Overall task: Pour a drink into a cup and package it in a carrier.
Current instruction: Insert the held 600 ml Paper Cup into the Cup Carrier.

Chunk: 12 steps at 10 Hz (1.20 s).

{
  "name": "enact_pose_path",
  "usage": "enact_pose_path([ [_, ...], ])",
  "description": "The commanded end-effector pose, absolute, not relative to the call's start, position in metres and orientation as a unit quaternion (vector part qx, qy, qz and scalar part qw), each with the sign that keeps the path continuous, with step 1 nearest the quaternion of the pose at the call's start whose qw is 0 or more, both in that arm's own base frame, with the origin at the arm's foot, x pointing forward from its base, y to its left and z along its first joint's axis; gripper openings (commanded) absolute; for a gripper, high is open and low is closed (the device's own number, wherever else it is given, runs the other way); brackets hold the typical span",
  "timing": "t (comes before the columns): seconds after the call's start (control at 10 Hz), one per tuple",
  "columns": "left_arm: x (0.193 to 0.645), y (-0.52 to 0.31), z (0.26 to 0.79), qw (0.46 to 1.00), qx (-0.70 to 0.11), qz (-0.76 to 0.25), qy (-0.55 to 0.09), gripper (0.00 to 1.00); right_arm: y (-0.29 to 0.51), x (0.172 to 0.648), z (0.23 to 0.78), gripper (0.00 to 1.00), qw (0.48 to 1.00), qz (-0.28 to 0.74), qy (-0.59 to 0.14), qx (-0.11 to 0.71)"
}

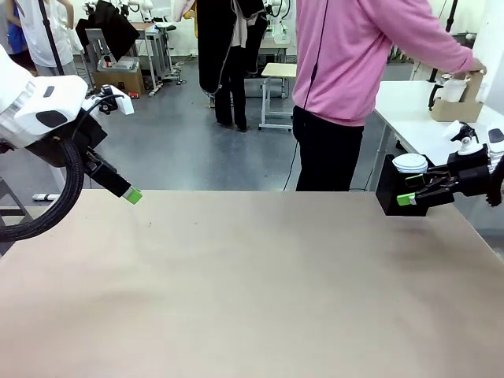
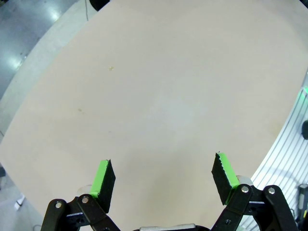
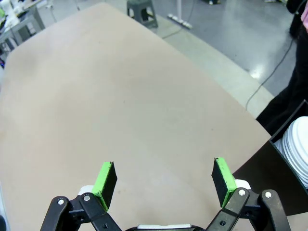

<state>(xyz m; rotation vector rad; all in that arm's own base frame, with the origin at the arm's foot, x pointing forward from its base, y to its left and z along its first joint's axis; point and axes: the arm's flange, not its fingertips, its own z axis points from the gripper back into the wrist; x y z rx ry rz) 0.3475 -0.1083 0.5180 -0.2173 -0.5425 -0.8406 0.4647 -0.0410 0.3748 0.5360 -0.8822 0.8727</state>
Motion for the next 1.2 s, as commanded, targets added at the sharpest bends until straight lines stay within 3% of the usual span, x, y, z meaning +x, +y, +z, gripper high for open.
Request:
enact_pose_path([
  [0.0,0.3482,-0.1085,0.5173,0.871,-0.105,-0.401,-0.263,1.0,-0.041,0.4649,0.3781,1.0,0.778,0.407,-0.411,0.247],
  [1.1,0.3482,-0.1085,0.5173,0.871,-0.105,-0.401,-0.263,1.0,-0.041,0.4649,0.3781,1.0,0.778,0.407,-0.411,0.247],
])
